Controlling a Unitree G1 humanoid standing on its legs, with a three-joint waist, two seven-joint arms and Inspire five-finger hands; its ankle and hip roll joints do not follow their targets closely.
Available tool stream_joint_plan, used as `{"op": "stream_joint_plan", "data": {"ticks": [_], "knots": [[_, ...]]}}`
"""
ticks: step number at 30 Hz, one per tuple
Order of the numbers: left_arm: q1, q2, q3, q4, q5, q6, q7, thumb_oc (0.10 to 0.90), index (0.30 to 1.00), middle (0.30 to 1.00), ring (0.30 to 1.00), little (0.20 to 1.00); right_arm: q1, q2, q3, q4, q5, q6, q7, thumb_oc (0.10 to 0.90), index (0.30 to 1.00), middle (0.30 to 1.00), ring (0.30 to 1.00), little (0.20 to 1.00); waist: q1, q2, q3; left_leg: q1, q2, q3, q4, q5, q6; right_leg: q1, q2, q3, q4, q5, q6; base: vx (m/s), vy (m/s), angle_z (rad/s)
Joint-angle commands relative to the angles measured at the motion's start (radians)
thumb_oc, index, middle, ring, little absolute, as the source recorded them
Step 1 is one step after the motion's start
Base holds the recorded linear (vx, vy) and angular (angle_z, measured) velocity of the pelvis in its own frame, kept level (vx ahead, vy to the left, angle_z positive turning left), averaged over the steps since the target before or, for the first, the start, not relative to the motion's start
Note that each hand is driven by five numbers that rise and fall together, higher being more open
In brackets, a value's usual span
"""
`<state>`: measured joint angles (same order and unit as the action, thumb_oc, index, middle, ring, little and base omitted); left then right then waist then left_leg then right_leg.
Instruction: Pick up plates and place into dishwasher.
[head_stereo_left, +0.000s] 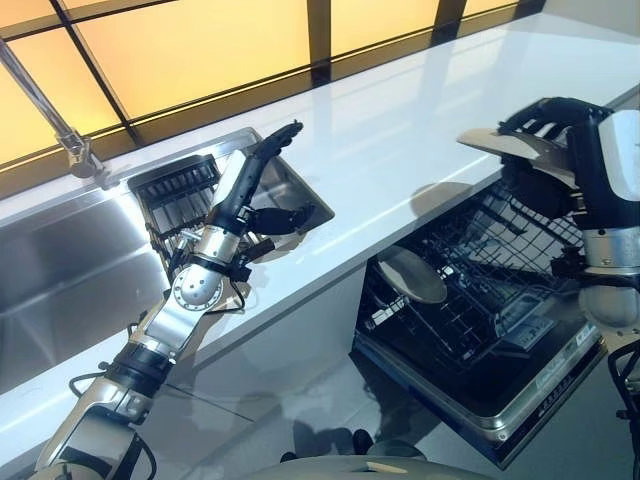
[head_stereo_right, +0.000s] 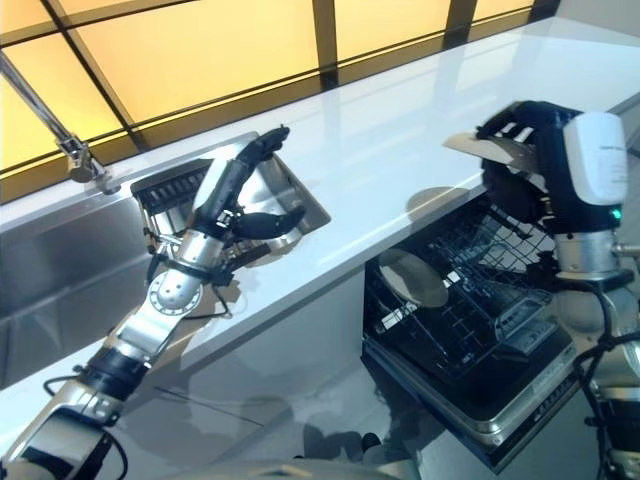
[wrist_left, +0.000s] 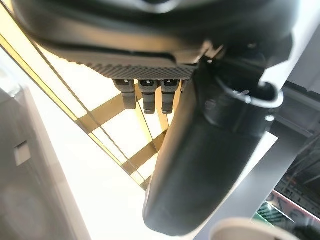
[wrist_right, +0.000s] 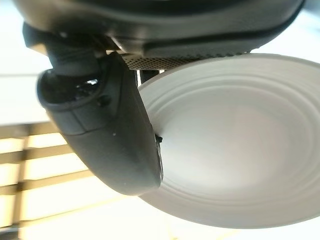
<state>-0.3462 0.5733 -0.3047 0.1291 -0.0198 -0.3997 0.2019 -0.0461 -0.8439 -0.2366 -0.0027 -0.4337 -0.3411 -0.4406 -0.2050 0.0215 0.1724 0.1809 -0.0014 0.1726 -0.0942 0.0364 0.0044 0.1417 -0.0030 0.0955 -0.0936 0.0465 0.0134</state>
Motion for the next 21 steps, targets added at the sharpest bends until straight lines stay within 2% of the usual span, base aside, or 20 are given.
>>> {"op": "stream_joint_plan", "data": {"ticks": [1,5,7,17,21], "knots": [[-0.055,0.057,0.079,-0.019,-0.08,-0.126,0.01,0.8,0.9,0.9,0.9,0.9,-0.026,-0.055,-0.089,0.055,0.012,0.064,-0.079,0.1,0.3,0.3,0.3,0.2,0.006,-0.022,-0.103,0.02,-0.058,-0.012,0.007,-0.169,0.064,0.014,0.092,-0.004,0.006,-0.074,0.029,0.0,-0.035,-0.01],[-0.027,0.068,0.098,-0.055,-0.082,-0.114,-0.006,0.8,0.9,0.9,0.9,0.9,0.018,-0.069,-0.089,0.205,-0.022,0.158,-0.076,0.1,0.3,0.3,0.3,0.2,0.011,-0.026,-0.099,0.017,-0.056,-0.015,0.007,-0.164,0.063,0.012,0.092,-0.008,0.006,-0.071,0.027,0.01,-0.039,-0.01],[-0.026,0.08,0.095,-0.071,-0.088,-0.097,-0.01,0.8,0.9,0.9,0.9,0.9,0.019,-0.075,-0.074,0.254,-0.01,0.178,-0.071,0.1,0.3,0.3,0.3,0.2,0.014,-0.026,-0.096,0.016,-0.056,-0.017,0.007,-0.163,0.063,0.013,0.092,-0.01,0.006,-0.071,0.026,0.01,-0.049,0.0],[-0.052,0.102,0.072,-0.092,-0.149,-0.079,-0.045,0.8,0.9,0.9,0.9,0.9,-0.047,-0.064,0.021,0.443,0.12,0.206,-0.013,0.1,0.3,0.3,0.3,0.2,0.039,-0.021,-0.079,0.012,-0.057,-0.033,0.007,-0.162,0.06,0.015,0.088,-0.031,0.006,-0.07,0.024,0.0,-0.051,0.02],[-0.048,0.106,0.069,-0.116,-0.192,-0.082,-0.074,0.8,0.9,0.9,0.9,0.9,-0.098,-0.034,0.086,0.559,0.197,0.232,0.024,0.1,0.3,0.3,0.3,0.2,0.057,-0.012,-0.073,0.006,-0.058,-0.045,0.007,-0.158,0.056,0.014,0.085,-0.047,0.006,-0.072,0.019,0.02,-0.097,0.09]]}}
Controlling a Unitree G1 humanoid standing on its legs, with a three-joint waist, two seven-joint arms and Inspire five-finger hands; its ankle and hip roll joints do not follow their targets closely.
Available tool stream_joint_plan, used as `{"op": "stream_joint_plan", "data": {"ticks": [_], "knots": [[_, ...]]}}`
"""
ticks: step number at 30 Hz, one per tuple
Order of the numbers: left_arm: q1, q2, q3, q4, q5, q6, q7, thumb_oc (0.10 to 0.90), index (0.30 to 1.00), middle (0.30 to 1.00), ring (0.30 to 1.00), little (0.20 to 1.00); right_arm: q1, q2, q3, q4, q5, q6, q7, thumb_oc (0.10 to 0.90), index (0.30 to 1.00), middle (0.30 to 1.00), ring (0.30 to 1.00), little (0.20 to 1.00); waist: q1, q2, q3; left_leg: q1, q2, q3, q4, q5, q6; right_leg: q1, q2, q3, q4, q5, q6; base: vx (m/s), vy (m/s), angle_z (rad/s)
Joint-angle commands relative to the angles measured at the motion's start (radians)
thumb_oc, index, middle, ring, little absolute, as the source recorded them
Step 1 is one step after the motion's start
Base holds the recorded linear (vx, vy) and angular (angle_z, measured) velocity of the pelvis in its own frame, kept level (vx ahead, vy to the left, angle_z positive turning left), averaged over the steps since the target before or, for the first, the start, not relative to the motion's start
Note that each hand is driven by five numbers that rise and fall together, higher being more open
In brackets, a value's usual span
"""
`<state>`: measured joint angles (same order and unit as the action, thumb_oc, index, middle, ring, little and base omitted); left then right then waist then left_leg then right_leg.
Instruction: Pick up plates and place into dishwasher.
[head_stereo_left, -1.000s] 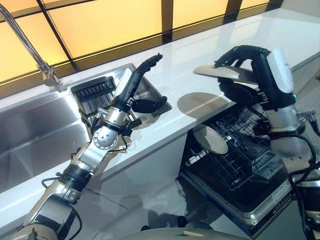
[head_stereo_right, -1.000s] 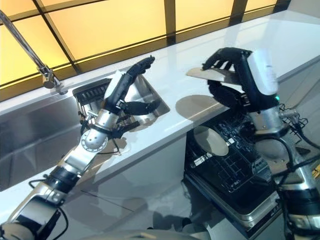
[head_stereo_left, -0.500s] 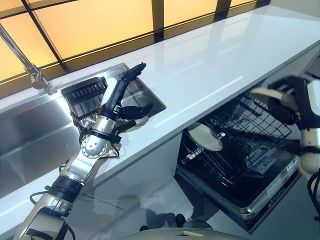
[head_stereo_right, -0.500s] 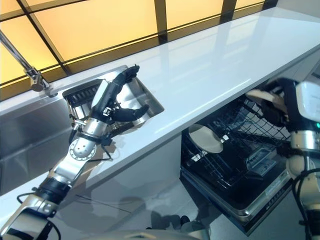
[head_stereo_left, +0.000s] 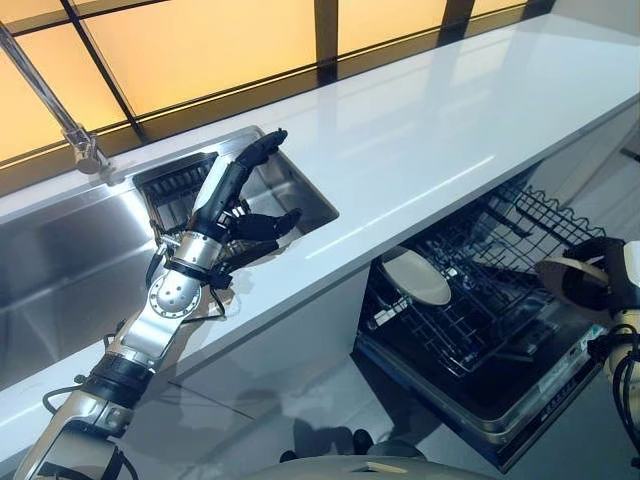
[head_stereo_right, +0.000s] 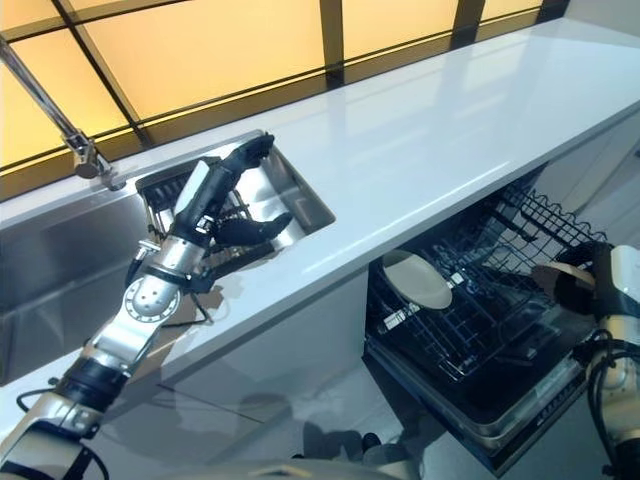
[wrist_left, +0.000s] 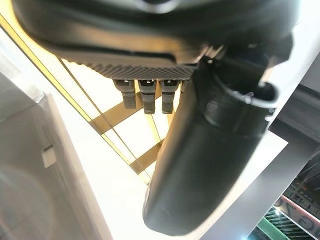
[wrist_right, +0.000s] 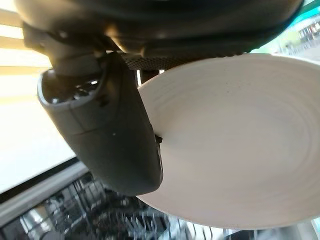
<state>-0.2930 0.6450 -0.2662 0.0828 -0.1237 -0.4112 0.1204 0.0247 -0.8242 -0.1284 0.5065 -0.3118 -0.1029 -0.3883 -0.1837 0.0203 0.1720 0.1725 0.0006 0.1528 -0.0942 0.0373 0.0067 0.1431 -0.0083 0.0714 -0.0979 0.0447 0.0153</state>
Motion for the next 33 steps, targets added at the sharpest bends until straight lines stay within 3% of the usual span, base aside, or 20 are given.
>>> {"op": "stream_joint_plan", "data": {"ticks": [1,17,19,33], "knots": [[-0.102,0.038,0.027,-0.077,-0.088,-0.069,0.008,0.8,0.9,0.9,0.9,0.9,-0.175,-0.053,-0.014,0.064,0.078,-0.005,-0.028,0.1,0.3,0.3,0.3,0.2,0.039,-0.009,-0.071,0.014,-0.06,-0.027,0.007,-0.159,0.053,0.013,0.089,-0.025,0.011,-0.07,0.017,0.01,-0.1,0.07],[-0.133,0.103,0.004,-0.121,-0.119,-0.063,0.023,0.8,0.9,0.9,0.9,0.9,-0.356,-0.079,0.096,0.226,0.146,0.03,-0.065,0.1,0.3,0.3,0.3,0.2,0.068,0.038,-0.024,-0.021,-0.066,-0.048,0.007,-0.149,0.046,-0.015,0.081,-0.053,0.011,-0.069,0.007,-0.01,-0.07,0.08],[-0.167,0.107,-0.012,-0.125,-0.118,-0.059,0.055,0.8,0.9,0.9,0.9,0.9,-0.449,-0.085,0.143,0.285,0.15,0.04,-0.06,0.1,0.3,0.3,0.3,0.2,0.072,0.071,0.004,-0.035,-0.066,-0.043,0.007,-0.143,0.04,-0.029,0.077,-0.063,0.011,-0.072,0.004,-0.08,-0.04,0.04],[-0.173,0.107,-0.016,-0.148,-0.119,-0.063,0.1,0.8,0.9,0.9,0.9,0.9,-0.568,-0.096,0.187,0.339,0.157,0.014,-0.062,0.1,0.3,0.3,0.3,0.2,0.082,0.139,0.053,-0.06,-0.083,-0.049,0.007,-0.138,0.036,-0.05,0.055,-0.093,0.011,-0.08,0.001,-0.01,-0.015,0.03]]}}
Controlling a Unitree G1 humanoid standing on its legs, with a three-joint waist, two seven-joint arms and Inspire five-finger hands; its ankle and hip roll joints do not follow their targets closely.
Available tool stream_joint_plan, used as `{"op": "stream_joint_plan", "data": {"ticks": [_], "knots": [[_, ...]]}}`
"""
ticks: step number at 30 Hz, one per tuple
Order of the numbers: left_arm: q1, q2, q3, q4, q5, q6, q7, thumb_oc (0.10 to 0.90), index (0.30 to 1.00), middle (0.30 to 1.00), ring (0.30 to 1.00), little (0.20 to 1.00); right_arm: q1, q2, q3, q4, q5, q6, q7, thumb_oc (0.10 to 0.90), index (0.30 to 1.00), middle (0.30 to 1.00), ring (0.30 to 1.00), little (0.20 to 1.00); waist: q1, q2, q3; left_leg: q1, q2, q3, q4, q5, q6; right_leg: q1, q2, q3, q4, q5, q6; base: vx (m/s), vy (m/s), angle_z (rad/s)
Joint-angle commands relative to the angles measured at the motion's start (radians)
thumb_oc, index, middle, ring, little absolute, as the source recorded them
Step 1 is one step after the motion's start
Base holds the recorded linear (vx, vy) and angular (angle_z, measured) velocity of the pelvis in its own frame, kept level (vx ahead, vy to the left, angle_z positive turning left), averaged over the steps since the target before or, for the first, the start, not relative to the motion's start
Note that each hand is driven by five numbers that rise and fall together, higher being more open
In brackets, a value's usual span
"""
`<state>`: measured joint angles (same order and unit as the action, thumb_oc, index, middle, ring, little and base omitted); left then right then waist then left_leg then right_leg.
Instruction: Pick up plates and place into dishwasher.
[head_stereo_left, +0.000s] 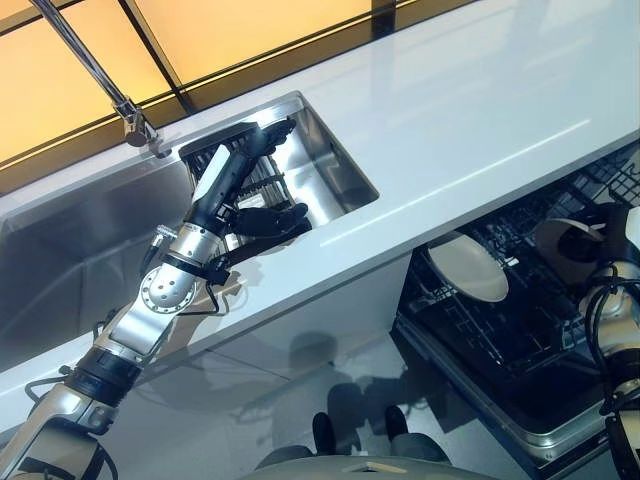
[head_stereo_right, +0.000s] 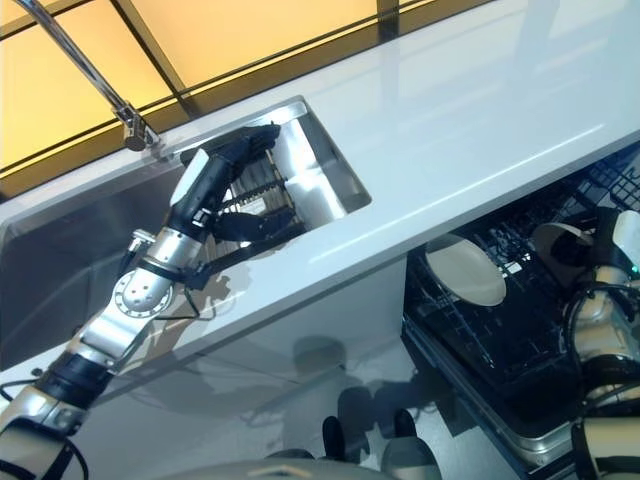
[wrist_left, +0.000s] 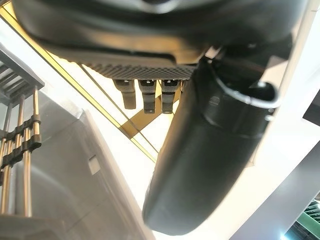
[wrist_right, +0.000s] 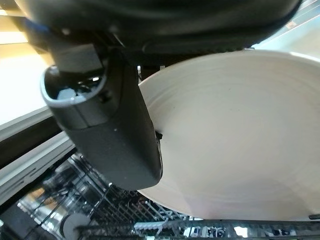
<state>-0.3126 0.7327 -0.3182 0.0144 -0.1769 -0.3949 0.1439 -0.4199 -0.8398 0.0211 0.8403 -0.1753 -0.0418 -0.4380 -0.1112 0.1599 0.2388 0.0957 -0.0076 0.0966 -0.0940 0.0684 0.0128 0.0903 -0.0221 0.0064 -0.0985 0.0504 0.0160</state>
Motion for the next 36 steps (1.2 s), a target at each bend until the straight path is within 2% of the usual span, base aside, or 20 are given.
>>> {"op": "stream_joint_plan", "data": {"ticks": [1,5,8,10,18,19,23,28,31,33,36], "knots": [[-0.156,0.02,0.035,-0.08,-0.065,-0.082,0.081,0.8,0.9,0.9,0.9,0.9,-0.133,-0.08,0.044,0.01,0.023,-0.048,-0.01,0.1,0.3,0.3,0.3,0.2,0.01,0.003,-0.009,0.013,-0.076,0.007,0.007,-0.168,0.03,-0.002,0.067,-0.029,0.011,-0.085,0.0,-0.04,-0.004,-0.01],[-0.166,0.024,0.035,-0.08,-0.06,-0.091,0.097,0.8,0.9,0.9,0.9,0.9,-0.171,-0.055,0.07,0.039,0.03,-0.049,0.006,0.1,0.3,0.3,0.3,0.2,0.016,0.02,0.009,0.0,-0.08,0.006,0.007,-0.166,0.031,-0.015,0.062,-0.035,0.011,-0.086,-0.001,-0.01,-0.001,0.03],[-0.167,0.025,0.035,-0.082,-0.06,-0.092,0.102,0.8,0.9,0.9,0.9,0.9,-0.172,-0.049,0.076,0.049,0.04,-0.052,0.006,0.1,0.3,0.3,0.3,0.2,0.018,0.023,0.012,-0.002,-0.081,0.006,0.007,-0.165,0.031,-0.017,0.061,-0.037,0.011,-0.086,-0.001,0.0,0.002,0.01],[-0.161,0.03,0.037,-0.094,-0.065,-0.084,0.106,0.8,0.9,0.9,0.9,0.9,-0.163,-0.031,0.076,0.061,0.052,-0.073,0.003,0.1,0.3,0.3,0.3,0.2,0.02,0.029,0.018,0.0,-0.081,0.006,0.007,-0.166,0.033,-0.015,0.059,-0.04,0.011,-0.086,-0.002,0.01,0.004,0.02],[-0.167,0.034,0.029,-0.105,-0.073,-0.08,0.101,0.8,0.9,0.9,0.9,0.9,-0.163,-0.017,0.082,0.055,0.062,-0.108,-0.014,0.1,0.3,0.3,0.3,0.2,0.026,0.022,0.022,0.0,-0.083,0.003,0.007,-0.17,0.036,-0.016,0.058,-0.044,0.011,-0.085,-0.003,0.0,0.0,0.0],[-0.164,0.033,0.029,-0.105,-0.069,-0.082,0.1,0.8,0.9,0.9,0.9,0.9,-0.16,-0.019,0.081,0.044,0.069,-0.103,-0.01,0.8,0.9,0.9,0.9,0.9,0.025,0.018,0.021,0.002,-0.082,0.006,0.007,-0.171,0.036,-0.014,0.059,-0.044,0.011,-0.085,-0.003,0.0,0.0,0.0],[-0.162,0.032,0.032,-0.108,-0.07,-0.076,0.095,0.8,0.9,0.9,0.9,0.9,-0.144,-0.021,0.075,0.008,0.077,-0.078,0.004,0.8,0.9,0.9,0.9,0.9,0.022,0.005,0.014,0.01,-0.08,0.008,0.007,-0.176,0.038,-0.007,0.062,-0.039,0.011,-0.086,-0.002,0.0,0.0,0.0],[-0.143,0.023,0.035,-0.098,-0.066,-0.082,0.077,0.8,0.9,0.9,0.9,0.9,-0.106,-0.038,0.059,-0.052,0.081,-0.049,0.05,0.8,0.9,0.9,0.9,0.9,0.017,-0.027,-0.003,0.024,-0.076,0.013,0.007,-0.184,0.04,0.006,0.07,-0.032,0.011,-0.085,-0.001,0.0,0.0,0.0],[-0.141,0.021,0.036,-0.092,-0.067,-0.084,0.072,0.8,0.9,0.9,0.9,0.9,-0.1,-0.04,0.055,-0.062,0.085,-0.045,0.07,0.8,0.9,0.9,0.9,0.9,0.015,-0.032,-0.006,0.027,-0.075,0.014,0.007,-0.185,0.041,0.008,0.071,-0.029,0.011,-0.086,-0.001,0.0,0.0,0.0],[-0.127,0.018,0.039,-0.081,-0.068,-0.09,0.056,0.8,0.9,0.9,0.9,0.9,-0.068,-0.06,0.043,-0.094,0.106,-0.038,0.099,0.8,0.9,0.9,0.9,0.9,0.01,-0.057,-0.018,0.037,-0.071,0.017,0.007,-0.189,0.041,0.019,0.076,-0.021,0.011,-0.085,0.0,0.04,0.027,-0.01],[-0.125,0.018,0.037,-0.069,-0.065,-0.093,0.044,0.8,0.9,0.9,0.9,0.9,-0.054,-0.069,0.029,-0.114,0.101,-0.036,0.096,0.8,0.9,0.9,0.9,0.9,0.009,-0.073,-0.025,0.043,-0.069,0.019,0.007,-0.191,0.043,0.023,0.08,-0.016,0.011,-0.083,0.001,0.0,0.0,0.0]]}}
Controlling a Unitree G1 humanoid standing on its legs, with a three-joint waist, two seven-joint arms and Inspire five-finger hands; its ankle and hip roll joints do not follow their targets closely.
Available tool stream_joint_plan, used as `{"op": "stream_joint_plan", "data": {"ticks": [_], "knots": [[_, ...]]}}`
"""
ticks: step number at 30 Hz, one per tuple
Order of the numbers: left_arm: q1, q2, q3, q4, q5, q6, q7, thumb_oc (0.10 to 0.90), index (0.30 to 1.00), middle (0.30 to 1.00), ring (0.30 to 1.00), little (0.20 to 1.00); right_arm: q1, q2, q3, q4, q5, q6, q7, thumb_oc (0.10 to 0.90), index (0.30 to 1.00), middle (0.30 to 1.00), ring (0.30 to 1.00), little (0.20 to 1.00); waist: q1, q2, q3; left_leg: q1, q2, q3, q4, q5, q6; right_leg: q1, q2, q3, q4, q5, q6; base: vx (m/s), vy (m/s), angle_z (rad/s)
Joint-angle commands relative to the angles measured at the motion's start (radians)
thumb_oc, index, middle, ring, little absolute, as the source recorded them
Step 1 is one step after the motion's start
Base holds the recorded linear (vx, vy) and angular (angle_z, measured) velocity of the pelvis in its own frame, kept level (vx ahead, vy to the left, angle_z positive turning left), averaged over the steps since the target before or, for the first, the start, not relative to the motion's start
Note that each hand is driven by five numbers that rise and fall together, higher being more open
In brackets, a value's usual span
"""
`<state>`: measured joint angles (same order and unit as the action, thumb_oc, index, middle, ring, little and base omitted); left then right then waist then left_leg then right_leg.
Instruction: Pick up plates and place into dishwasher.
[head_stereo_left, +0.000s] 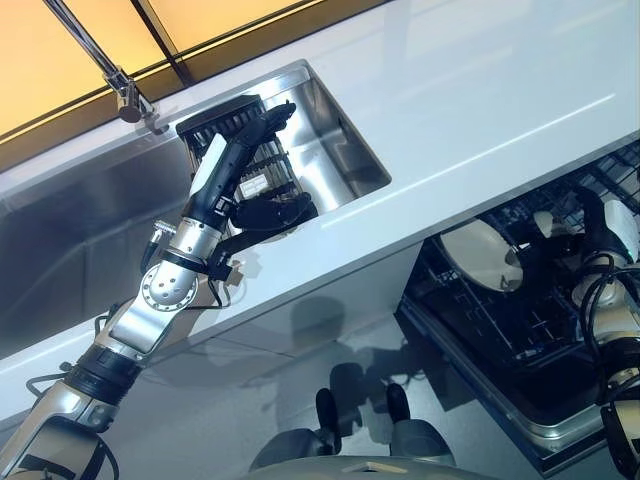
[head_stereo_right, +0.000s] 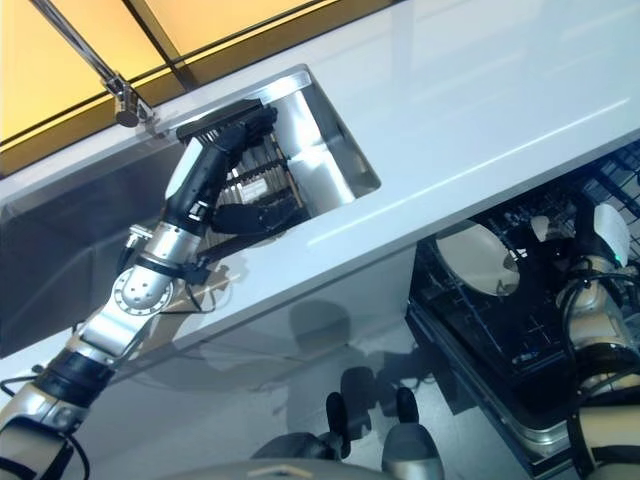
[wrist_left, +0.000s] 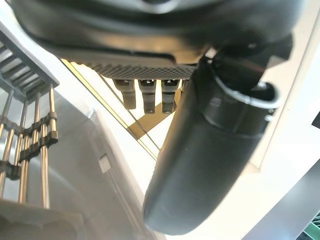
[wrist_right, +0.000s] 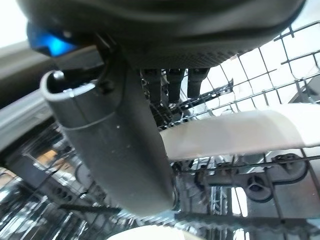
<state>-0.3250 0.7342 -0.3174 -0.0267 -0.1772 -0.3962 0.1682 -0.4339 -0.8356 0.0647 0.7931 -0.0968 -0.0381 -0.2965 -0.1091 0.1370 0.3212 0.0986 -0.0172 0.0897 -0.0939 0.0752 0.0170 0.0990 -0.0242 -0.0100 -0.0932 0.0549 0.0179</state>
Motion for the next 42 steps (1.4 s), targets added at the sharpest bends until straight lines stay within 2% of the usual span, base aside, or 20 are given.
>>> {"op": "stream_joint_plan", "data": {"ticks": [1,10,15,18,21,25,30,31,32,34,36,42], "knots": [[-0.111,0.016,0.037,-0.024,-0.063,-0.093,0.015,0.8,0.9,0.9,0.9,0.9,-0.036,-0.077,-0.021,-0.076,0.02,-0.038,-0.046,0.8,0.9,0.9,0.9,0.9,0.007,-0.057,-0.109,0.042,-0.059,0.026,0.007,-0.199,0.039,0.016,0.083,0.003,0.006,-0.086,0.0,0.0,0.0,0.0],[-0.096,0.024,0.045,-0.018,-0.061,-0.107,-0.005,0.8,0.9,0.9,0.9,0.9,0.005,-0.109,-0.068,-0.145,-0.048,-0.02,-0.079,0.8,0.9,0.9,0.9,0.9,0.0,-0.082,-0.131,0.051,-0.056,0.026,0.007,-0.203,0.041,0.027,0.089,0.018,0.006,-0.085,0.002,0.0,0.003,0.0],[-0.09,0.021,0.05,-0.016,-0.06,-0.112,-0.013,0.8,0.9,0.9,0.9,0.9,0.016,-0.118,-0.086,-0.195,-0.056,-0.033,-0.079,0.8,0.9,0.9,0.9,0.9,-0.004,-0.089,-0.142,0.055,-0.056,0.025,0.007,-0.205,0.042,0.03,0.092,0.026,0.006,-0.087,0.002,0.0,0.007,0.0],[-0.066,0.013,0.072,-0.017,-0.055,-0.119,-0.014,0.8,0.9,0.9,0.9,0.9,0.065,-0.117,-0.133,-0.284,-0.057,-0.067,-0.096,0.8,0.9,0.9,0.9,0.9,-0.017,-0.098,-0.152,0.06,-0.054,0.028,0.007,-0.205,0.042,0.035,0.097,0.037,0.006,-0.089,0.002,0.01,0.028,-0.04],[-0.038,0.002,0.096,-0.012,-0.047,-0.131,-0.026,0.8,0.9,0.9,0.9,0.9,0.154,-0.095,-0.215,-0.394,-0.029,-0.103,-0.099,0.8,0.9,0.9,0.9,0.9,-0.028,-0.107,-0.163,0.065,-0.053,0.031,0.007,-0.207,0.044,0.038,0.102,0.047,0.006,-0.09,0.003,0.01,0.014,-0.04],[-0.003,-0.018,0.138,0.001,-0.039,-0.143,-0.041,0.8,0.9,0.9,0.9,0.9,0.288,-0.024,-0.321,-0.544,0.023,-0.155,-0.073,0.8,0.9,0.9,0.9,0.9,-0.051,-0.118,-0.176,0.071,-0.05,0.042,0.007,-0.211,0.048,0.04,0.108,0.068,0.006,-0.091,0.006,0.01,0.01,-0.03],[0.02,-0.03,0.173,0.01,-0.039,-0.156,-0.062,0.8,0.9,0.9,0.9,0.9,0.376,0.029,-0.387,-0.592,0.039,-0.143,-0.045,0.8,0.9,0.9,0.9,0.9,-0.069,-0.126,-0.183,0.078,-0.046,0.055,0.007,-0.214,0.049,0.042,0.113,0.084,0.006,-0.091,0.009,0.02,0.006,-0.16],[0.025,-0.035,0.183,0.01,-0.037,-0.156,-0.067,0.8,0.9,0.9,0.9,0.9,0.404,0.039,-0.403,-0.576,0.018,-0.124,-0.031,0.416,0.571,0.571,0.571,0.516,-0.075,-0.129,-0.184,0.08,-0.044,0.061,0.007,-0.215,0.048,0.042,0.114,0.086,0.006,-0.091,0.01,0.01,0.001,-0.09],[0.026,-0.036,0.185,0.009,-0.036,-0.155,-0.068,0.8,0.9,0.9,0.9,0.9,0.409,0.041,-0.406,-0.572,0.016,-0.109,-0.025,0.1,0.3,0.3,0.3,0.2,-0.076,-0.13,-0.184,0.08,-0.043,0.062,0.007,-0.215,0.048,0.042,0.114,0.087,0.006,-0.091,0.01,0.01,0.0,-0.09],[0.033,-0.034,0.193,0.009,-0.041,-0.157,-0.074,0.8,0.9,0.9,0.9,0.9,0.433,0.047,-0.409,-0.545,-0.007,-0.084,-0.011,0.1,0.3,0.3,0.3,0.2,-0.078,-0.132,-0.185,0.081,-0.042,0.066,0.007,-0.215,0.048,0.042,0.115,0.088,0.006,-0.09,0.011,0.01,-0.008,-0.09],[0.046,-0.024,0.207,-0.004,-0.049,-0.153,-0.085,0.8,0.9,0.9,0.9,0.9,0.481,0.048,-0.406,-0.474,-0.047,-0.013,0.031,0.1,0.3,0.3,0.3,0.2,-0.081,-0.14,-0.183,0.082,-0.037,0.073,0.007,-0.213,0.048,0.042,0.115,0.09,0.006,-0.089,0.011,0.01,-0.029,-0.1],[0.029,-0.005,0.185,-0.022,-0.059,-0.127,-0.082,0.8,0.9,0.9,0.9,0.9,0.481,0.035,-0.333,-0.309,-0.058,0.034,0.037,0.1,0.3,0.3,0.3,0.2,-0.069,-0.146,-0.178,0.086,-0.033,0.071,0.007,-0.208,0.045,0.048,0.114,0.08,0.006,-0.087,0.01,0.01,-0.037,0.0]]}}
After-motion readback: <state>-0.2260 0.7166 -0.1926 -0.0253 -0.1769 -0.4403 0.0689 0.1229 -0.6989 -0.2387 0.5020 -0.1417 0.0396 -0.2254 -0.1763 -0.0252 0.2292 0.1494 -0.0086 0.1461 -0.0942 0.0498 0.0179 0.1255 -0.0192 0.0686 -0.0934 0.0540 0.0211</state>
